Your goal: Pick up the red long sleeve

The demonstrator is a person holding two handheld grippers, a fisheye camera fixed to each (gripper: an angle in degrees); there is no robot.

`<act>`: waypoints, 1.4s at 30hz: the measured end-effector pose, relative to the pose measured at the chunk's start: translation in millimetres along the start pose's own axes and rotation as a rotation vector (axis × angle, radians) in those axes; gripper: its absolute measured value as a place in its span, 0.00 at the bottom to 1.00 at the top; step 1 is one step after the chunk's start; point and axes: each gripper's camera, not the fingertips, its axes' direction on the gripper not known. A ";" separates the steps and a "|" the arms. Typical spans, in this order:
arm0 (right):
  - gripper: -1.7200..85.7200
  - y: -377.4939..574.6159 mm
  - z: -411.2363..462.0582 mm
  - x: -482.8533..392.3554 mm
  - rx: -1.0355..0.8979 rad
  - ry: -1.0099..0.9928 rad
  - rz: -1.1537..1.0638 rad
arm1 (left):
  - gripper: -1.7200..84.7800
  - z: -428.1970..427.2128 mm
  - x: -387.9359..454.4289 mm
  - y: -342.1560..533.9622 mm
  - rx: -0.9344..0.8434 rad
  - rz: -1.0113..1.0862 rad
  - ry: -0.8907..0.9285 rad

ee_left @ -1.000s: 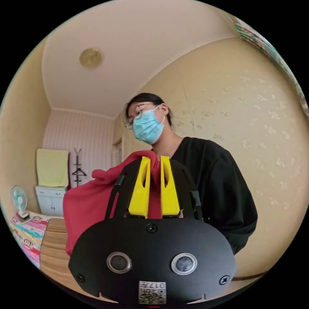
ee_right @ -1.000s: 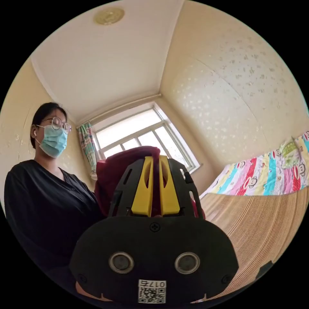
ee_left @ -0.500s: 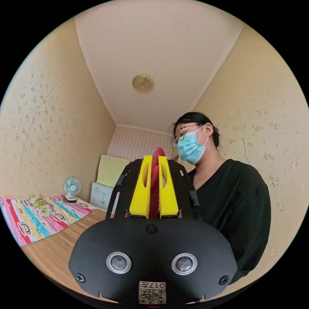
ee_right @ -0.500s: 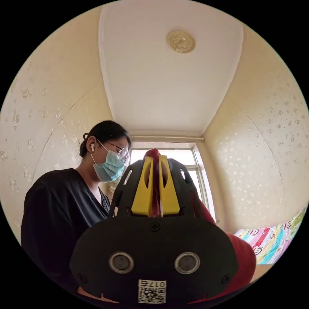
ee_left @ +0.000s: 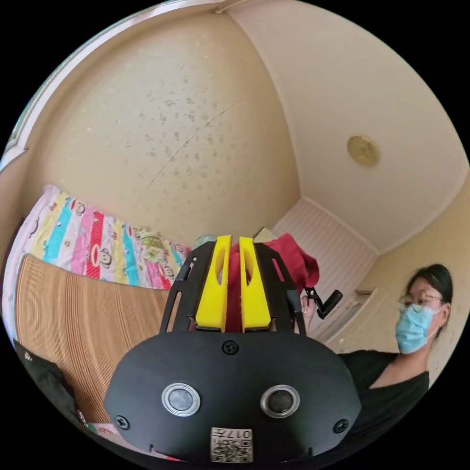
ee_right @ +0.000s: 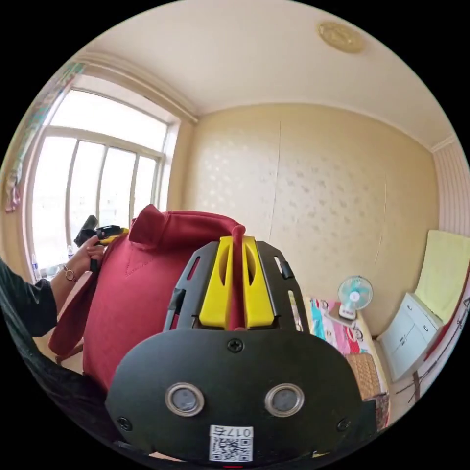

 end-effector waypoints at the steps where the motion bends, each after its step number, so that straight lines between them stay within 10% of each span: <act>1: 0.05 6.8 76.1 29.1 -0.136 -0.002 0.083 | 0.08 33.9 -38.0 -24.8 0.002 -0.085 -0.083; 5: 0.05 97.0 244.6 89.4 -0.521 0.000 0.294 | 0.07 86.6 -120.2 -35.1 -0.027 -0.259 -0.391; 19: 0.10 516.0 349.1 90.0 -1.405 -0.165 0.279 | 0.09 275.8 -250.5 204.5 -1.019 -0.300 -0.686; 33: 0.07 636.9 411.1 102.8 -1.589 -0.186 0.126 | 0.02 365.5 -274.7 229.5 -1.332 -0.191 -0.856; 42: 0.03 717.0 281.9 76.7 -1.654 -0.020 0.084 | 0.01 259.0 -185.1 291.7 -1.152 -0.308 -0.840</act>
